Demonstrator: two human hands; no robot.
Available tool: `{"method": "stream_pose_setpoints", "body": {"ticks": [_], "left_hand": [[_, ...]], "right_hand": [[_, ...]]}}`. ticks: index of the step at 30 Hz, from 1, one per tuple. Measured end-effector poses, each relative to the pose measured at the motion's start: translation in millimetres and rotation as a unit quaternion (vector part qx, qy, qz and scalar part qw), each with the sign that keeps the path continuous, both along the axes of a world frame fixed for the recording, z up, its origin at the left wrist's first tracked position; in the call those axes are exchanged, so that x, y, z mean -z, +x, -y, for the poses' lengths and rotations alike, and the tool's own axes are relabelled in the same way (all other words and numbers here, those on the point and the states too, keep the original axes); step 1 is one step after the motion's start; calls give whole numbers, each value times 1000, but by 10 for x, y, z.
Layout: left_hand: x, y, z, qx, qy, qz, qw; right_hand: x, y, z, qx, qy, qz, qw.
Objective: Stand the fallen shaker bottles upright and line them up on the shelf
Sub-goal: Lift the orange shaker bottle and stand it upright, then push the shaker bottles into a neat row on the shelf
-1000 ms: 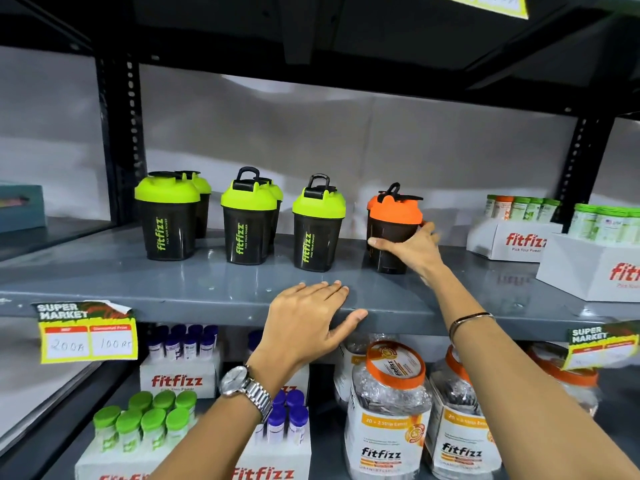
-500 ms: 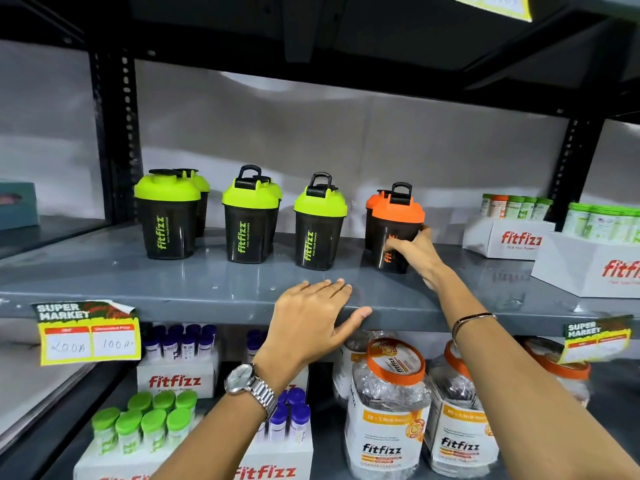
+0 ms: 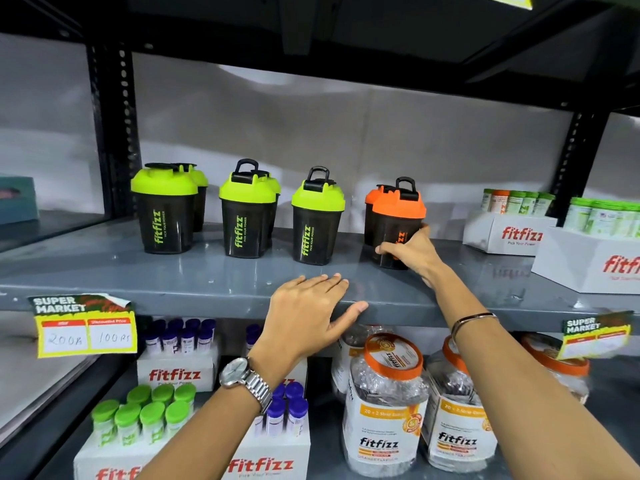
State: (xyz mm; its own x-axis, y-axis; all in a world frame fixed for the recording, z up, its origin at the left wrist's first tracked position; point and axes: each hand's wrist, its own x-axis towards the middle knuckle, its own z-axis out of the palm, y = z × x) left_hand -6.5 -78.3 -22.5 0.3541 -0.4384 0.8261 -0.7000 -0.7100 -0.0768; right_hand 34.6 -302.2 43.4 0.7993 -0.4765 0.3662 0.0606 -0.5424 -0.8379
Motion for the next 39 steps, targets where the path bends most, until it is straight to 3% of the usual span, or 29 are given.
{"method": "stream_pose_setpoints", "body": {"ticks": [5,8,10,12,15,17,28,39], "left_hand": [[-22,-53,-4,11,-6,-9,1000],[-137,-107,-27,28,-104,-34,994],[-250,-42,-2,32,-210,-112,971],[-408,135,63,35,-279,-248,927],[-668,426,160,-10,-304,-419,856],[-739,577,211,-39,-291,-467,834],[-778,909,352,-126,-186,-464,857],[-683,954,675,-143,-227,-433,861]], "right_hand": [[5,-26,-29,-2,8,-3,1000],[18,-54,-22,5,19,-6,1000],[31,-64,-19,9,18,-11,1000],[34,-65,-11,13,14,-13,1000],[39,-70,-17,21,3,-11,1000],[41,-78,-23,33,-9,-10,999],[38,-90,-52,91,-82,-40,992],[17,-118,-8,106,-78,-37,991]]}}
